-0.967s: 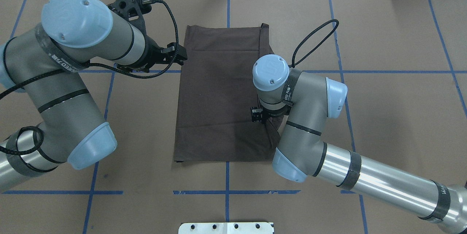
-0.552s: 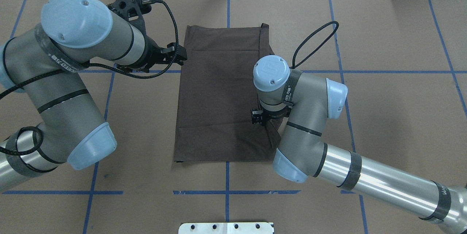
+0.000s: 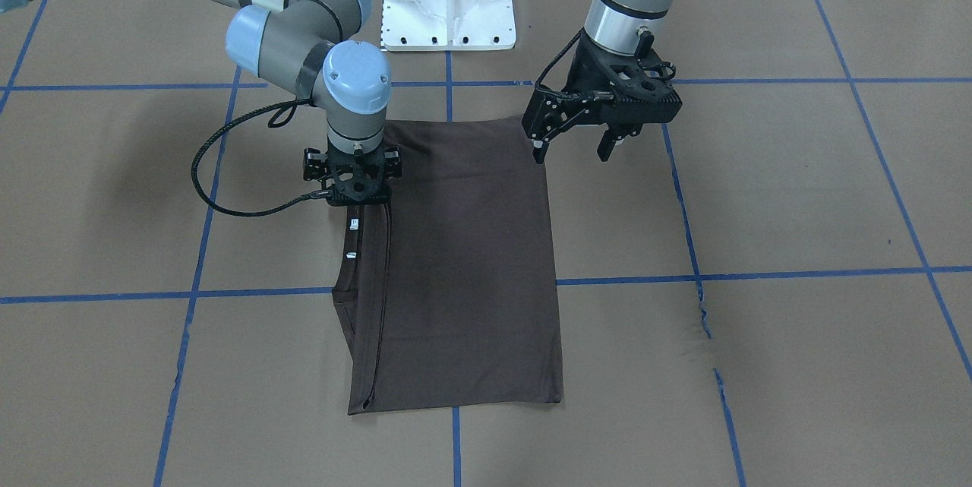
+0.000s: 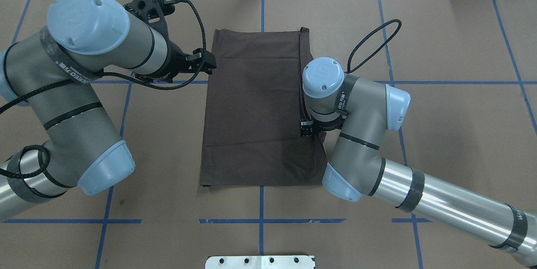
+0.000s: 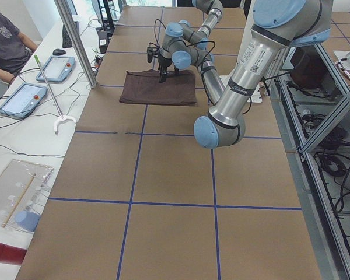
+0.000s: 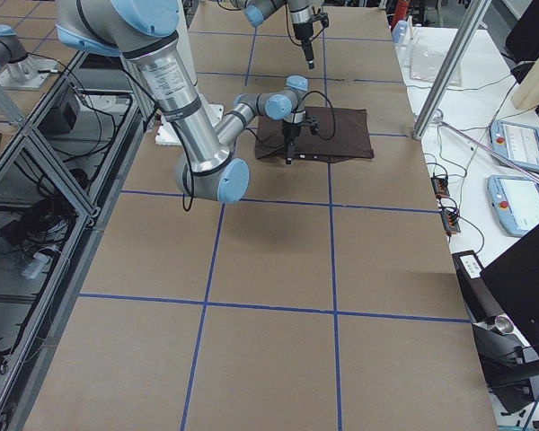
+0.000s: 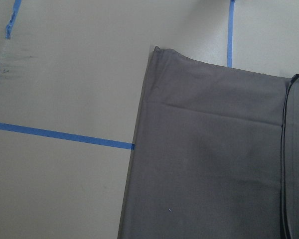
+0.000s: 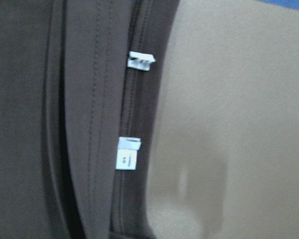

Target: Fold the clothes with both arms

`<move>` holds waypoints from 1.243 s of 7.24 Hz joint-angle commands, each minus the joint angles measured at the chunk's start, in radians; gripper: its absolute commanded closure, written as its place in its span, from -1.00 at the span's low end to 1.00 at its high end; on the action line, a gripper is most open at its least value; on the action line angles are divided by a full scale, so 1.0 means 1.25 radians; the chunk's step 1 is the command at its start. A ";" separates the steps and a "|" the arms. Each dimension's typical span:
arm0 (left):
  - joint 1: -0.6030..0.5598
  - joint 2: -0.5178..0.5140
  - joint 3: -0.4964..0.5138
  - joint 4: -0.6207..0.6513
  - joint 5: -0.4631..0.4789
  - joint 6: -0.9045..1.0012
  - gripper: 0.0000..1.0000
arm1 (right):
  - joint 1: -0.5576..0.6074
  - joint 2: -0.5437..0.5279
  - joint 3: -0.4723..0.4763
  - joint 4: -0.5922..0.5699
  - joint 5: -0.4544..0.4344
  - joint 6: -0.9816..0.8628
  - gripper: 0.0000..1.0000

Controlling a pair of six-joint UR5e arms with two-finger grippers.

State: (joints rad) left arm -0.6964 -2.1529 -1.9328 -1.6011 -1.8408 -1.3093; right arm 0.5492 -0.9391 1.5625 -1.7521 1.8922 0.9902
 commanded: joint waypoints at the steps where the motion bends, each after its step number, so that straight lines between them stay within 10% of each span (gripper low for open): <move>1: 0.000 -0.003 0.000 -0.001 0.000 -0.001 -1.00 | 0.029 -0.041 0.013 0.003 0.004 -0.016 -1.00; 5: 0.011 0.002 -0.005 -0.004 -0.018 -0.053 -1.00 | 0.069 -0.065 0.128 0.011 0.046 -0.052 -1.00; 9: 0.285 0.082 -0.005 -0.113 0.128 -0.432 -1.00 | 0.135 -0.062 0.245 0.013 0.166 -0.033 -1.00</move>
State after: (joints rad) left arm -0.4614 -2.0680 -1.9418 -1.7215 -1.7856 -1.7283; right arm 0.7084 -1.0186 1.8330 -1.7366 2.0765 0.9319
